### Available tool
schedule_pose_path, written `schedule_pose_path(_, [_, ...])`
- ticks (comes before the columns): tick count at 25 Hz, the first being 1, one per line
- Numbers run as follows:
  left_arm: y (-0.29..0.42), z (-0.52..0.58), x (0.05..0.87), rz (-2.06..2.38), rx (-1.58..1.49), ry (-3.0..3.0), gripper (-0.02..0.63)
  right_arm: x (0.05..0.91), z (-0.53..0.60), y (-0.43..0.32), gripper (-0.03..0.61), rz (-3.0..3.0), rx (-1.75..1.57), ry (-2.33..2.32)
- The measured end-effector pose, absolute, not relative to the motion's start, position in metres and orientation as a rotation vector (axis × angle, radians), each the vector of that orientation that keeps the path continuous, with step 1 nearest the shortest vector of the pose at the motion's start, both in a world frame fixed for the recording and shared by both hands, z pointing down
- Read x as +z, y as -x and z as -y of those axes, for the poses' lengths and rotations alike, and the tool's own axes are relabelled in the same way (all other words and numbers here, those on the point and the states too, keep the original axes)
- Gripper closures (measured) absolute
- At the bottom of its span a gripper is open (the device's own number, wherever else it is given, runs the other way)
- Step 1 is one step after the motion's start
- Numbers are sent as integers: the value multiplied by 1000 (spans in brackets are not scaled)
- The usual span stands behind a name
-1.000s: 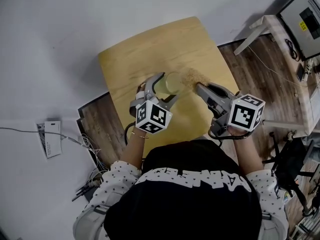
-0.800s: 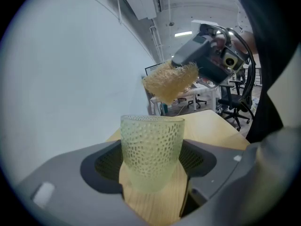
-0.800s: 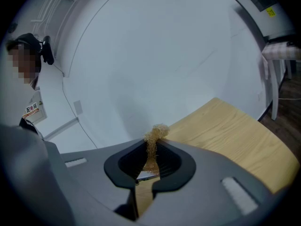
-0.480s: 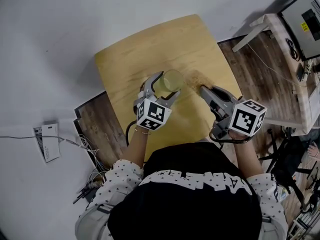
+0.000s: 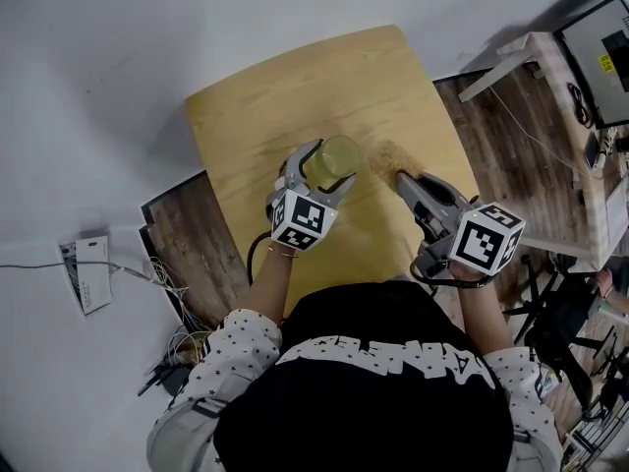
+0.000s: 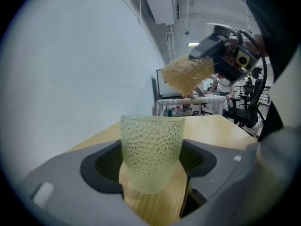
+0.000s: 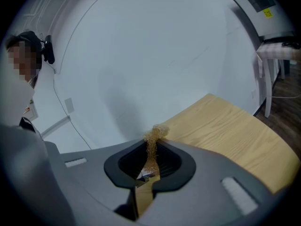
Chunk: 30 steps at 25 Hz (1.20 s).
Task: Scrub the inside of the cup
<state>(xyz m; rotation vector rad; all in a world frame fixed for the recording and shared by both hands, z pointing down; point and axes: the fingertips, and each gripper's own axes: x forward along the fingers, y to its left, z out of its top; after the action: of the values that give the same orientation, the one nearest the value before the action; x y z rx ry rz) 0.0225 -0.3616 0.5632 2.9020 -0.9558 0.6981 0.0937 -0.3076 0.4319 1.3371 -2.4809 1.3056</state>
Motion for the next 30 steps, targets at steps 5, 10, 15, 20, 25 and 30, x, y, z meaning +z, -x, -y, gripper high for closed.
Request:
schedule_pose_path(5, [-26, 359, 572, 935, 690, -2903, 250, 432, 308, -95, 523, 2467, 1263, -1360])
schedule_pose_path(10, [-23, 360, 577, 959, 663, -2862, 250, 431, 309, -97, 523, 2468, 1242, -1376])
schedule_pose_path(15, [-20, 359, 581, 983, 621, -2837, 250, 430, 309, -96, 523, 2464, 1239, -1369])
schedule_pose_path(20, [-19, 357, 583, 982, 594, -2836, 249, 430, 309, -95, 523, 2466, 1232, -1364])
schedule_pose_path(25, [-18, 353, 583, 973, 597, -2832, 249, 431, 308, -95, 523, 2461, 1233, -1358])
schedule_pose_path(30, [-16, 354, 586, 980, 582, -2791, 249, 432, 308, -95, 523, 2456, 1239, -1357])
